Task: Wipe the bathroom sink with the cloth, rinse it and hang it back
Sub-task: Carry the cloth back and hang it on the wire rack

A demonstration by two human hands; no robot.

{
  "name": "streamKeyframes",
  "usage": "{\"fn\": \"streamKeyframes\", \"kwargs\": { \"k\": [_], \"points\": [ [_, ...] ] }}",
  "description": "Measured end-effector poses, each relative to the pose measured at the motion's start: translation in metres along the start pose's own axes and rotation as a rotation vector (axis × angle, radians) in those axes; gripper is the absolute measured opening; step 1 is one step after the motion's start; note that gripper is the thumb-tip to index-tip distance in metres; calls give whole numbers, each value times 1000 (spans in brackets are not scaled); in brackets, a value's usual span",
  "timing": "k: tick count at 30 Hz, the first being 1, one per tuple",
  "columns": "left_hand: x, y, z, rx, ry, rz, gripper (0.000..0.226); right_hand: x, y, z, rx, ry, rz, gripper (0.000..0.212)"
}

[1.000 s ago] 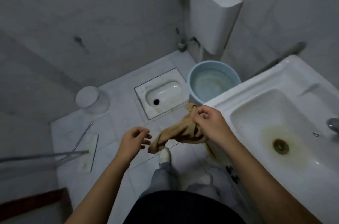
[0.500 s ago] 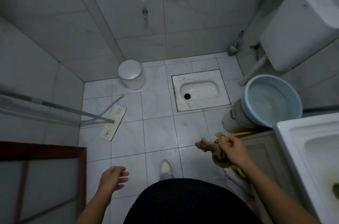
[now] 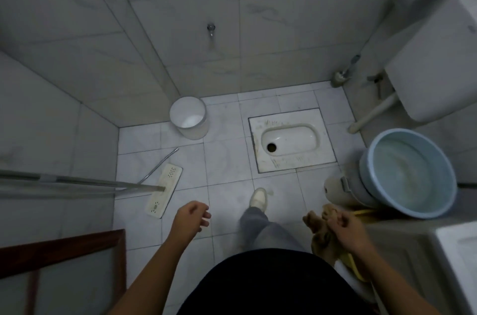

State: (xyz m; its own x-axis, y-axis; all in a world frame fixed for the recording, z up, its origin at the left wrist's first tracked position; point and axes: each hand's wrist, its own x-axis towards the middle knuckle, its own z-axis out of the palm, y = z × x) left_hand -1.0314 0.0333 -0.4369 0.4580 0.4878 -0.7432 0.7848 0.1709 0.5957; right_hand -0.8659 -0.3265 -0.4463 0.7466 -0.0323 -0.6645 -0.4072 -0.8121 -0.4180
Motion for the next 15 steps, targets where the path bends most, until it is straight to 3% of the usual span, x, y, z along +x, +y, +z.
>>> {"fn": "streamKeyframes", "kwargs": {
  "k": [4, 10, 15],
  "points": [
    [18, 10, -34, -49, 116, -102, 18, 45, -75, 18, -70, -112, -62, 27],
    [35, 17, -92, -193, 348, -256, 16, 103, -221, 27, -29, -246, -296, 24],
    [71, 43, -117, -227, 362, -353, 20, 133, -319, 15, 13, -240, -441, 22]
  ]
}}
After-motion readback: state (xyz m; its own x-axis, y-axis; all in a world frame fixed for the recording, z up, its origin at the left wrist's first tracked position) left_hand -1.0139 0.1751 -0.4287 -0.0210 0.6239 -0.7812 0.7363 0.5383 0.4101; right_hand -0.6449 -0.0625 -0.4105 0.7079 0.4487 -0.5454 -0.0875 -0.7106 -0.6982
